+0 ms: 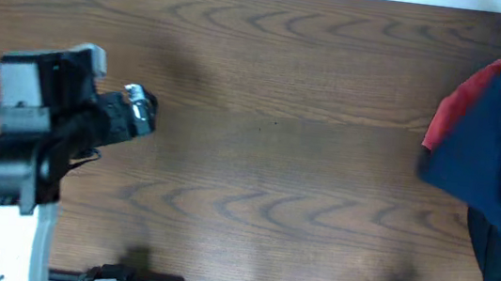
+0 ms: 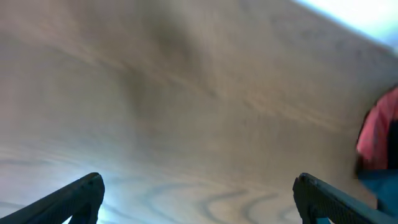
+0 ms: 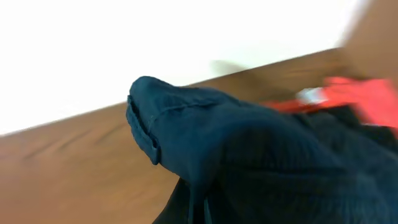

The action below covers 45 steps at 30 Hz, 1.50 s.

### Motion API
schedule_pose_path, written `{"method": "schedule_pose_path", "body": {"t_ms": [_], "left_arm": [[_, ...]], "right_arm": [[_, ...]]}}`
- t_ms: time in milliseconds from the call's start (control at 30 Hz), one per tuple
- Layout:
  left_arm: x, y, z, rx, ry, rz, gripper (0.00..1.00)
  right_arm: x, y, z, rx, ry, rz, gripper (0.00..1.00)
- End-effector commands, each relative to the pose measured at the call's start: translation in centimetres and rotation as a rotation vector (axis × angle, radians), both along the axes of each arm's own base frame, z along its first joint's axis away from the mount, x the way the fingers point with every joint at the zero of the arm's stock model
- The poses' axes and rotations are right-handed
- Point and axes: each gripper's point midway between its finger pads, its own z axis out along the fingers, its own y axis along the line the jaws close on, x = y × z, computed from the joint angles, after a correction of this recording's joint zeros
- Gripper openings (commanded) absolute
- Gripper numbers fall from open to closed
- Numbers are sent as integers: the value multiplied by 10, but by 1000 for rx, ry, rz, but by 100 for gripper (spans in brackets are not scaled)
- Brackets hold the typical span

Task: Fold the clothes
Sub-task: 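Pull the navy shorts left out of the pile and drop them mid-table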

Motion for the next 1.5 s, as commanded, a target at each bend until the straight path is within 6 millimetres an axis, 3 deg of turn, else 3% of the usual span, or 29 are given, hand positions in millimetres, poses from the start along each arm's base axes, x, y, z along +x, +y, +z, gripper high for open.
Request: {"method": "schedule_pose_path", "body": {"t_ms": [0, 133, 233, 333, 433, 467, 500, 533, 667, 833, 933, 1000, 1100, 1200, 1267, 1300, 1367, 1467], "left_arm": [[-11, 11, 42, 76, -137, 14, 98], [-22, 10, 61, 105, -208, 0, 98], [-31, 18, 63, 144, -215, 36, 98], [-38, 33, 60, 207, -195, 103, 98], [-41, 42, 58, 245, -178, 142, 98], [-41, 42, 57, 245, -173, 141, 98], [-41, 42, 56, 244, -170, 141, 98], [-41, 42, 55, 244, -163, 140, 98], [-37, 42, 46, 241, -118, 135, 98], [-27, 35, 23, 193, -13, 90, 98], [-16, 22, 4, 123, 69, 28, 98], [-9, 14, -7, 83, 116, -23, 98], [1, 3, -24, 44, 187, -87, 99], [10, -5, -42, 47, 252, -137, 98], [16, -13, -53, 59, 288, -191, 83], [17, -18, -59, 67, 306, -222, 78], [18, -26, -69, 80, 343, -278, 66], [16, -34, -78, 79, 386, -308, 64]], "right_arm": [[13, 80, -17, 31, 46, 191, 1], [13, 179, -35, 21, 93, 415, 1], [3, 250, -56, 16, 142, 570, 1], [-17, 325, -87, 3, 210, 734, 1], [-46, 383, -119, -63, 275, 904, 2], [-59, 399, -128, -111, 283, 978, 8], [-67, 409, -133, -152, 286, 1023, 32], [-73, 414, -135, -196, 283, 1030, 42], [-57, 397, -119, -268, 229, 860, 69], [-20, 323, -84, -175, 186, 586, 83], [4, 259, -83, -72, 218, 419, 81], [13, 230, -92, 4, 257, 371, 71], [25, 201, -118, 133, 335, 339, 51], [38, 185, -161, 205, 435, 259, 35], [47, 182, -193, 240, 493, 206, 7], [50, 183, -205, 258, 513, 184, 1], [61, 190, -239, 283, 551, 156, 1], [74, 197, -286, 320, 594, 93, 1]]}}
